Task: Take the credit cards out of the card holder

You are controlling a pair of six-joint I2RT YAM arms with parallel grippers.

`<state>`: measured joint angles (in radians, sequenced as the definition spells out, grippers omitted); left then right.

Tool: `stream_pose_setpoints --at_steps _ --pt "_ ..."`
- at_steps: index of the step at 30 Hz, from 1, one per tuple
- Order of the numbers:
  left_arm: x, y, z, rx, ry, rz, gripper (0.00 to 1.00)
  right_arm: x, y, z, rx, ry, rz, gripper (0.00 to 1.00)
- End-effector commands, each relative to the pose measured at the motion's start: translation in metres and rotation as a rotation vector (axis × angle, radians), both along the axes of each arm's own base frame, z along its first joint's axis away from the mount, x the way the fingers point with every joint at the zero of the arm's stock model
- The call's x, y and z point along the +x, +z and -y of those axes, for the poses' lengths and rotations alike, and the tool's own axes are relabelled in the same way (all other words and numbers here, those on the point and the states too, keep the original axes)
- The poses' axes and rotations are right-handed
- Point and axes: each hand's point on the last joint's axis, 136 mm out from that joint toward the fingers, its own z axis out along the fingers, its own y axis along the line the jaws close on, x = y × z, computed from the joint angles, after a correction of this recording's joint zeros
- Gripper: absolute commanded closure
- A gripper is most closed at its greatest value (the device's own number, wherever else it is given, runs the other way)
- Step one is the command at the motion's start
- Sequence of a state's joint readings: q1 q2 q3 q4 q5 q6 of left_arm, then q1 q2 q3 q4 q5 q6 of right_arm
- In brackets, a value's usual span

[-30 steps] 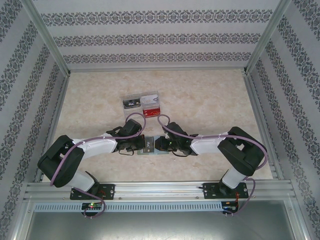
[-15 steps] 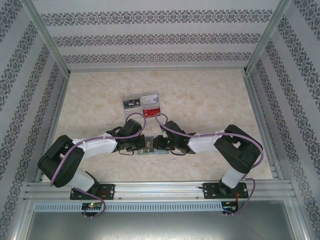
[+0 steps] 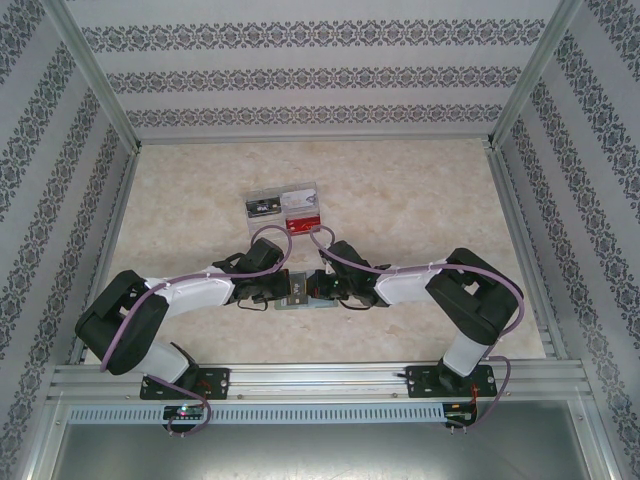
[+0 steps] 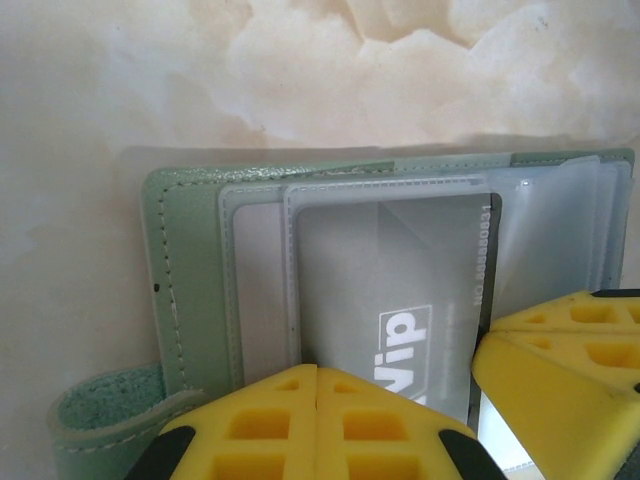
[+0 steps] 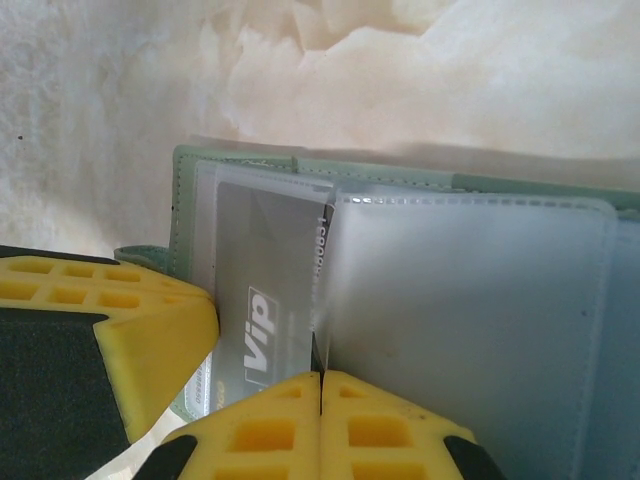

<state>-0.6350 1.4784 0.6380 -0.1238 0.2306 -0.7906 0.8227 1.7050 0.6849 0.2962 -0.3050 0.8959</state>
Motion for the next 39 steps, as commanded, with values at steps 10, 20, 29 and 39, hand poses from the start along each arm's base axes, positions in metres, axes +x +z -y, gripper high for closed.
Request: stream_pose_setpoints --at_steps 10,20,29,39 --pt "-0.015 -0.017 -0.015 0.081 0.004 -0.058 0.98 -0.003 0.001 0.021 -0.008 -0.035 0.003 1.0" --pt "-0.014 -0.015 -0.013 0.077 -0.004 -0.056 0.99 0.001 0.001 0.009 0.029 -0.015 0.002 0.72" --pt "-0.014 -0.014 -0.012 0.072 -0.005 -0.057 0.99 0.004 -0.005 0.003 0.053 -0.015 -0.021 0.83" --pt "-0.014 -0.016 -0.015 0.089 0.002 -0.062 1.0 0.002 -0.008 0.022 0.037 -0.055 -0.017 0.83"
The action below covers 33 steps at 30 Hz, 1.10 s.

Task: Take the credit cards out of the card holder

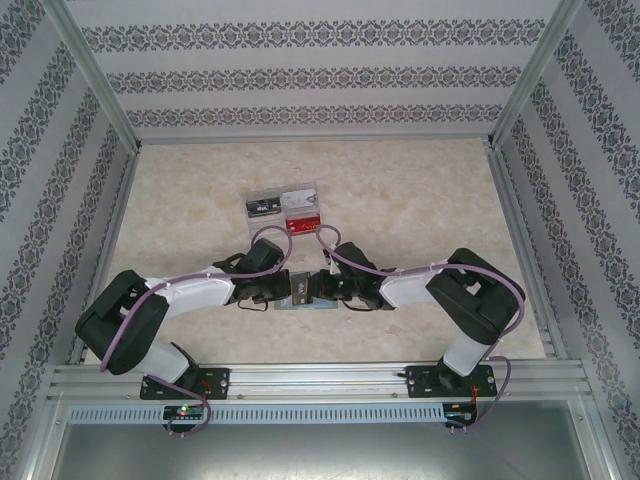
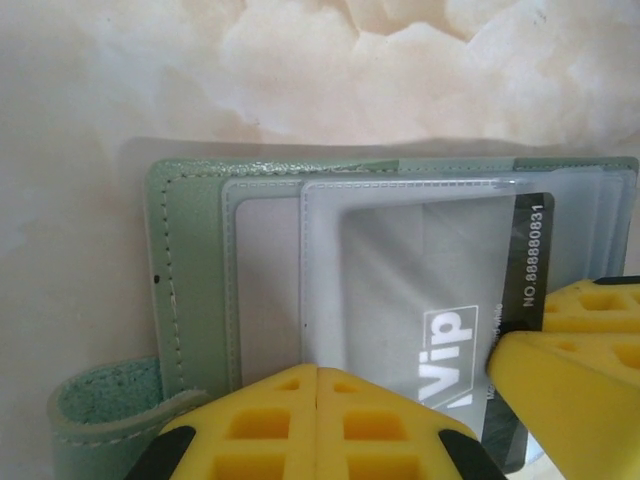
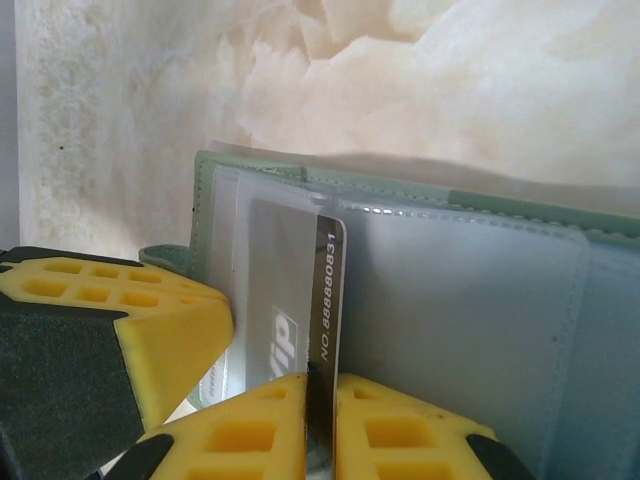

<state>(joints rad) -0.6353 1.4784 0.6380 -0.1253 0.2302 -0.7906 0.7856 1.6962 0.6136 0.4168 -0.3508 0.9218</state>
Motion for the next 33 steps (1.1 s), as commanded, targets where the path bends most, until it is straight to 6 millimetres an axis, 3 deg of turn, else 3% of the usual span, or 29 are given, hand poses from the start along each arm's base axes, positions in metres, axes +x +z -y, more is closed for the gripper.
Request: stream_pose_setpoints --at_steps 1,7,14,26,33 --pt "-0.014 -0.016 -0.015 0.086 0.001 -0.063 1.0 -0.001 -0.009 0.015 -0.032 -0.031 -0.016 0.81" --pt "-0.014 -0.015 -0.014 0.084 0.0 -0.062 1.0 0.0 -0.004 0.01 -0.008 -0.023 -0.011 0.78" --pt "-0.014 -0.015 -0.014 0.084 -0.001 -0.062 1.0 -0.002 -0.008 0.01 -0.009 -0.017 -0.018 1.0" --pt "-0.015 -0.017 -0.018 0.102 -0.001 -0.061 1.0 -0.003 -0.003 0.04 -0.014 -0.083 -0.003 1.0" --pt "-0.014 -0.01 -0.017 0.094 -0.004 -0.05 1.0 -0.006 0.013 0.058 0.003 -0.109 0.035 1.0"
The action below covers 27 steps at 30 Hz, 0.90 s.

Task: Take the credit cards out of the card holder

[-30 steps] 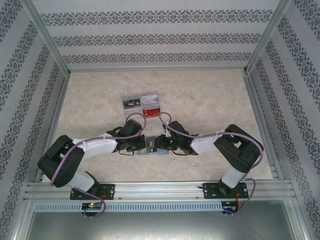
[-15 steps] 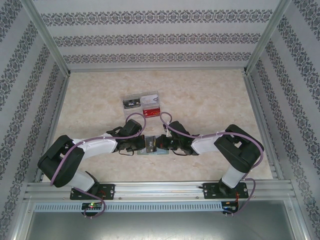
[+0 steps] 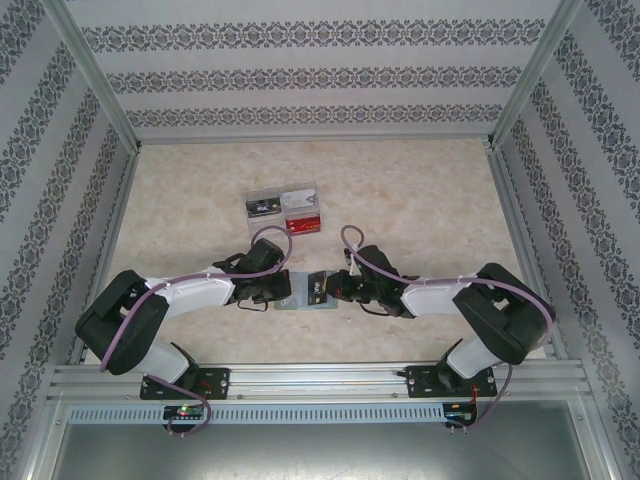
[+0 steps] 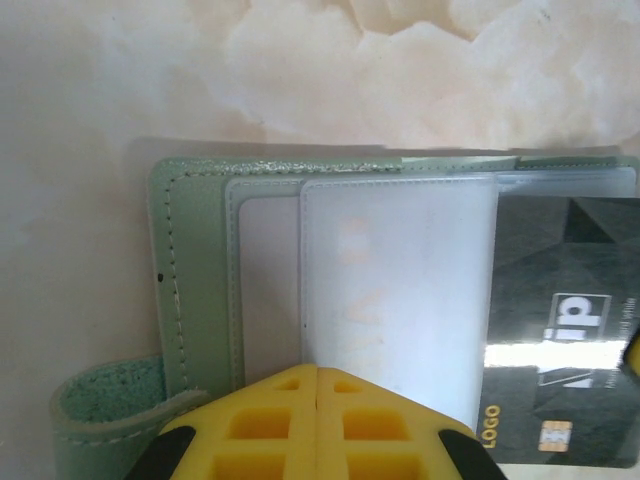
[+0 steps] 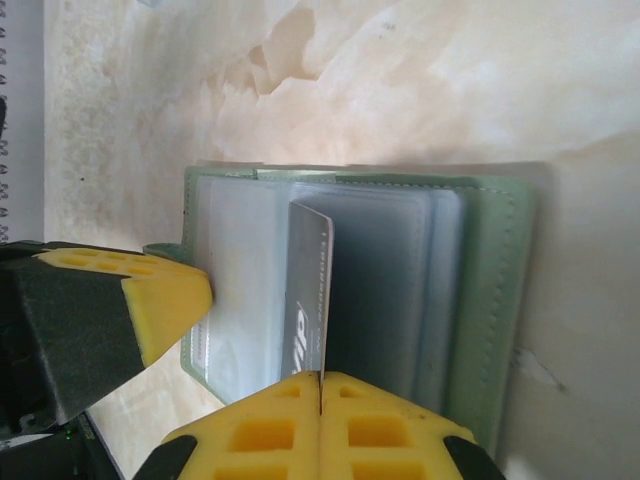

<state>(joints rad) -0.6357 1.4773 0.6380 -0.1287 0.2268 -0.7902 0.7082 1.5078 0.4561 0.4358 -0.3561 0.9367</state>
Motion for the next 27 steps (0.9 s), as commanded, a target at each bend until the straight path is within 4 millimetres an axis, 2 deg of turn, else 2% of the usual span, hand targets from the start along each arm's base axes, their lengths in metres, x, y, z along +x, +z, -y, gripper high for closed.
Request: stream_pose_setpoints --at_steps 1,3,4,8,9,13,21,27 --pt "-0.013 -0.008 -0.015 0.087 -0.006 -0.046 1.0 -0.002 0.0 0.018 -0.036 -0.031 0.019 1.0" --pt "-0.011 0.0 -0.013 0.072 -0.011 -0.031 0.99 -0.002 0.009 0.022 -0.025 -0.033 0.045 1.0" --pt "-0.01 0.004 -0.011 0.06 -0.013 -0.023 0.95 -0.002 0.013 0.023 -0.025 -0.031 0.059 1.0" --pt "-0.003 0.033 0.0 -0.017 -0.016 0.037 0.6 -0.001 0.035 0.024 -0.006 -0.014 0.14 1.0" --pt "-0.002 0.041 0.003 -0.044 -0.017 0.055 0.57 -0.001 0.041 0.024 0.0 -0.009 0.167 1.0" --pt "0.003 0.074 0.014 -0.158 -0.017 0.136 0.53 0.002 0.067 0.025 0.033 -0.003 0.268 1.0" --pt "0.007 0.127 0.048 -0.499 -0.082 0.27 0.58 -0.006 0.126 0.014 0.219 0.05 0.43 1.0" --pt "0.008 0.151 0.059 -0.607 -0.118 0.325 0.62 -0.012 0.146 0.007 0.322 0.087 0.437 1.0"
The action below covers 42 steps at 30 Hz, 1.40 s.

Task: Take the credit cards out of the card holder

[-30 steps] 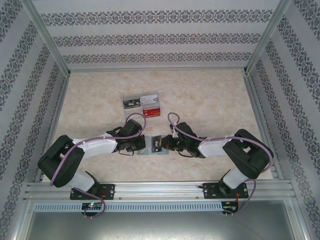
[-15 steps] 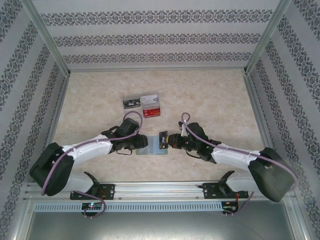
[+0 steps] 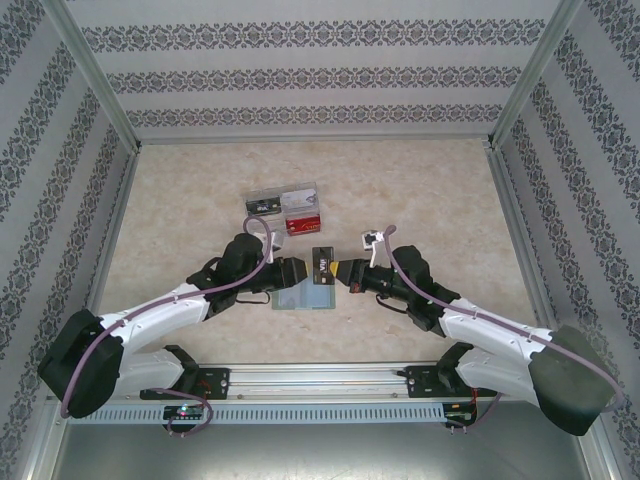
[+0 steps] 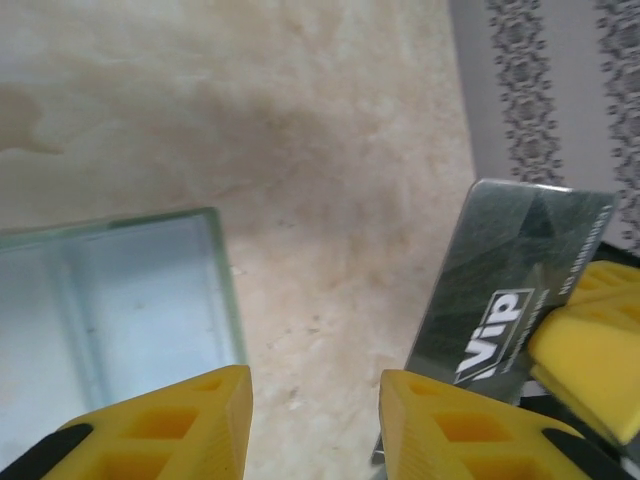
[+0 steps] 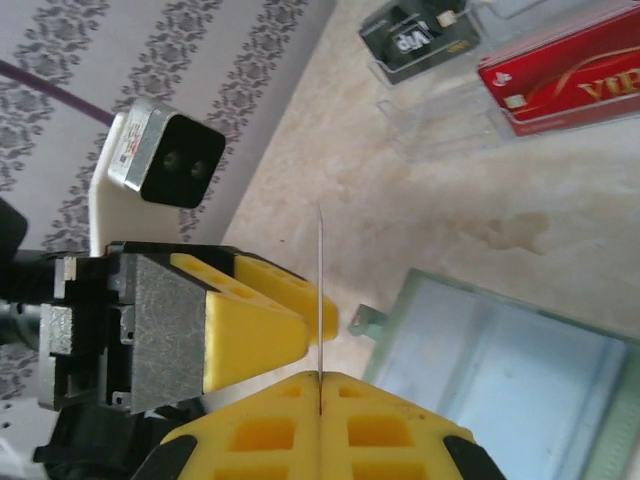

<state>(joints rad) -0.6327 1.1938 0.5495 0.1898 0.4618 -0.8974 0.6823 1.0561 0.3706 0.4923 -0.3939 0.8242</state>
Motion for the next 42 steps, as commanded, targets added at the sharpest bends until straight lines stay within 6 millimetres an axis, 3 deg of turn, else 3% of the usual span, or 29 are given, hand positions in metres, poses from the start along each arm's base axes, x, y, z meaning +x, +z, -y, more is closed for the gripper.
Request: stream_pose_setpoints --at_steps 1,14,22,25,26,27,29,31,34,35,42 --pt "0.006 0.035 0.011 -0.133 -0.028 0.084 0.62 -0.004 0.019 -0.005 0.085 0.04 0.034 1.0" --pt "0.0 0.047 0.016 -0.191 -0.062 0.099 0.7 -0.001 0.02 -0.008 0.129 0.058 0.005 1.0" --pt "-0.007 0.056 0.013 -0.223 -0.071 0.116 0.84 0.001 0.017 -0.009 0.136 0.06 -0.008 1.0" --pt "-0.009 0.065 0.012 -0.236 -0.077 0.138 0.97 0.001 0.017 -0.011 0.141 0.074 -0.011 1.0" --pt "-0.009 0.066 0.012 -0.234 -0.077 0.142 0.99 0.001 0.017 -0.012 0.143 0.077 -0.012 0.97" --pt "-0.01 0.067 0.012 -0.231 -0.078 0.145 1.0 0.001 0.018 -0.012 0.144 0.078 -0.013 0.87" --pt "-0.01 0.068 0.01 -0.217 -0.076 0.15 1.0 0.001 0.015 -0.011 0.136 0.074 -0.015 0.54" --pt "-0.011 0.065 0.008 -0.189 -0.075 0.15 1.0 0.001 0.014 -0.009 0.127 0.07 -0.011 0.45" --pt "-0.012 0.062 0.002 -0.11 -0.079 0.158 1.0 0.003 0.016 -0.003 0.114 0.046 0.003 0.17" --pt "-0.011 0.06 -0.001 -0.064 -0.08 0.164 1.0 0.0 0.005 0.003 0.09 0.032 -0.01 0.04" --pt "0.001 0.046 -0.045 0.338 -0.024 0.202 1.0 -0.005 0.0 0.02 -0.013 -0.002 0.04 0.02"
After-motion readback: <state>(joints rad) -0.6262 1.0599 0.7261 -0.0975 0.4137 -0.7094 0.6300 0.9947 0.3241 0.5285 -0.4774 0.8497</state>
